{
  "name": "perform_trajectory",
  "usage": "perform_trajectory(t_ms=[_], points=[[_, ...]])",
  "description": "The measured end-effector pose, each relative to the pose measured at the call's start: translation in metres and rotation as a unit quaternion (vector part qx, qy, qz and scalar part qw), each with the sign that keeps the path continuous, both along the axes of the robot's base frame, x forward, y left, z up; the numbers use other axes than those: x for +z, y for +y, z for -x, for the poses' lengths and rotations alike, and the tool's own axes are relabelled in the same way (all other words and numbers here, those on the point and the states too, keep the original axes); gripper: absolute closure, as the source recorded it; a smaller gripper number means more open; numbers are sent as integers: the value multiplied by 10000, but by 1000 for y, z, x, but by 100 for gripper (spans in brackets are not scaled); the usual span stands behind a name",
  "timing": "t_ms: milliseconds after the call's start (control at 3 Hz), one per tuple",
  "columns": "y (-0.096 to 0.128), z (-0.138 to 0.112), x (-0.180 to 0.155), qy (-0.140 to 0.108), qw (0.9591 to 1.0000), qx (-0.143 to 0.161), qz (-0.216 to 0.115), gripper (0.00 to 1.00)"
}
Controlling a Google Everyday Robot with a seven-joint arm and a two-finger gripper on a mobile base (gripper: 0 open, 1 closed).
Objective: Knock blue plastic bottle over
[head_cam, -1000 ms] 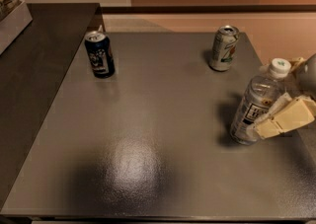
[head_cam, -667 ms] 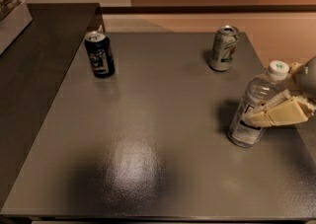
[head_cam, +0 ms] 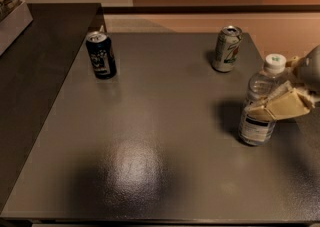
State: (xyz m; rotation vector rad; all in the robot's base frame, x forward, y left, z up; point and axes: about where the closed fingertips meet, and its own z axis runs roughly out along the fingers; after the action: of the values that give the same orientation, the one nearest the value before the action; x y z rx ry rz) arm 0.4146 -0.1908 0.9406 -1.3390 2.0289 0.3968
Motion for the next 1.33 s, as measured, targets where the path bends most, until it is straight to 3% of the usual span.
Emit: perform_trajectory(t_ms=[333,667,1000,1333], points=[[14,-5,18,124,9971,172,731,100],[29,-9,17,337,9852,507,1599,100],[38,-11,1,615,9672,859,2309,100],[44,-12,-15,858,9516,1070,2752,83]])
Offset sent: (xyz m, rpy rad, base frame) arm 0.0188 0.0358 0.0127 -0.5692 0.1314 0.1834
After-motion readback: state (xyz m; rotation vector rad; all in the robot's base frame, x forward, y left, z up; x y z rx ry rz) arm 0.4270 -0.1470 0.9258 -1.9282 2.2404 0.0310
